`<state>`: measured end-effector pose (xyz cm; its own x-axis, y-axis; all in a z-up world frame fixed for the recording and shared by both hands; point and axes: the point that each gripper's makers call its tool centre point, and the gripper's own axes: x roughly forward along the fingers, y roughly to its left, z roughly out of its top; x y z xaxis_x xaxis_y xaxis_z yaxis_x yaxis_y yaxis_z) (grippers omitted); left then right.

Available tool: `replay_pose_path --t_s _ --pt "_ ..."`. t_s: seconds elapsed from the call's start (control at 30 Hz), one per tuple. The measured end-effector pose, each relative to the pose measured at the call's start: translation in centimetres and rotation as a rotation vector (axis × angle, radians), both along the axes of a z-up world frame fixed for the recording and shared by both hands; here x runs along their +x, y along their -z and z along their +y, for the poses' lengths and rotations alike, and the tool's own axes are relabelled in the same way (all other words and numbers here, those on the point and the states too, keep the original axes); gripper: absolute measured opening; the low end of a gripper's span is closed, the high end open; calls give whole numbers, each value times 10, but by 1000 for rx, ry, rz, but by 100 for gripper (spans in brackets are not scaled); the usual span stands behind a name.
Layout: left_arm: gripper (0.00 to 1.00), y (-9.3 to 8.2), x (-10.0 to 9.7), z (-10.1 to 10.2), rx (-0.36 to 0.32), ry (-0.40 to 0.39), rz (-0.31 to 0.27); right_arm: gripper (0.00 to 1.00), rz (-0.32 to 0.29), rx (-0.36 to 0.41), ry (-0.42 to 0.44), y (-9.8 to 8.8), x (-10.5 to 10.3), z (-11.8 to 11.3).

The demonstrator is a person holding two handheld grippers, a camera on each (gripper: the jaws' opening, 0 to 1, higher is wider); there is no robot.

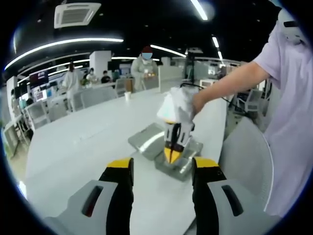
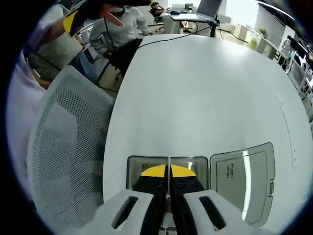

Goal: Insert the divider into the dual guide fixture by aligning both edges with the guide slots and pushing it downward to the bottom, including one-sided entry, uneven engagement, binding, and posture correction.

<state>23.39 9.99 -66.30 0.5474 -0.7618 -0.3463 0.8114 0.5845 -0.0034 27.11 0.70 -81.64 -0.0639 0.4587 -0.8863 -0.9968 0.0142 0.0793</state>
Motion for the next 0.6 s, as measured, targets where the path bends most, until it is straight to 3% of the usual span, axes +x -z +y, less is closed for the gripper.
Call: replay_pose_path --t_s 0.43,0.6 --pt "46 0 1 0 1 -2 0 0 60 202 82 -3 1 -1" --pt "46 0 2 0 0 -4 0 0 66 231 109 -3 -1 0"
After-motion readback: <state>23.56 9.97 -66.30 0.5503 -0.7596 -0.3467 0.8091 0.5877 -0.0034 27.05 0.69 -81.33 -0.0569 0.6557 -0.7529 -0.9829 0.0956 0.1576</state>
